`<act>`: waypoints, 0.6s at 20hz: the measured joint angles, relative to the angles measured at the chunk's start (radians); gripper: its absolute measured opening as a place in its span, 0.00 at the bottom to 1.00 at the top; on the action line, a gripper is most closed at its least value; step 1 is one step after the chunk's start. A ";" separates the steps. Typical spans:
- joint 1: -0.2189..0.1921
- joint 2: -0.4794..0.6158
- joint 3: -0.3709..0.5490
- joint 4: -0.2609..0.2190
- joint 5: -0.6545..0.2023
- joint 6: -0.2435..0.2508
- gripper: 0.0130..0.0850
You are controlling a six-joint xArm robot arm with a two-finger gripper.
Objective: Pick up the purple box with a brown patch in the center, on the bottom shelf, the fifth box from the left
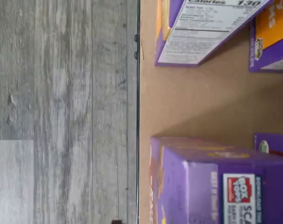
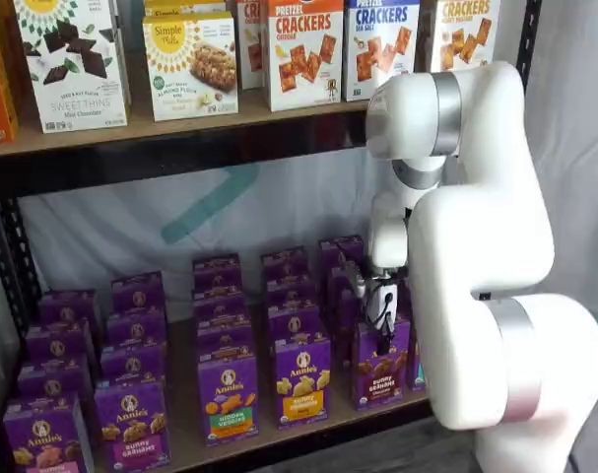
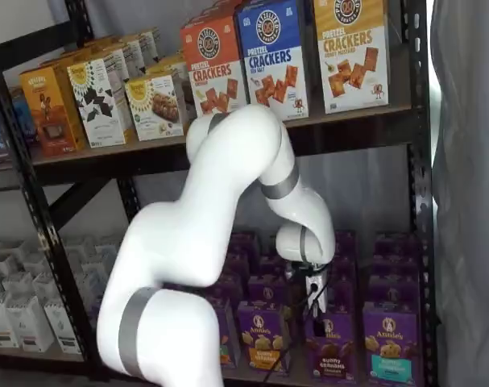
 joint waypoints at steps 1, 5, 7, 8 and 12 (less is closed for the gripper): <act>0.000 0.003 -0.003 -0.003 0.002 0.003 1.00; 0.001 0.010 -0.008 -0.024 0.001 0.022 1.00; 0.000 0.013 -0.008 -0.049 -0.002 0.045 1.00; 0.000 0.014 -0.008 -0.059 -0.003 0.054 1.00; -0.001 0.020 -0.010 -0.089 -0.005 0.081 0.94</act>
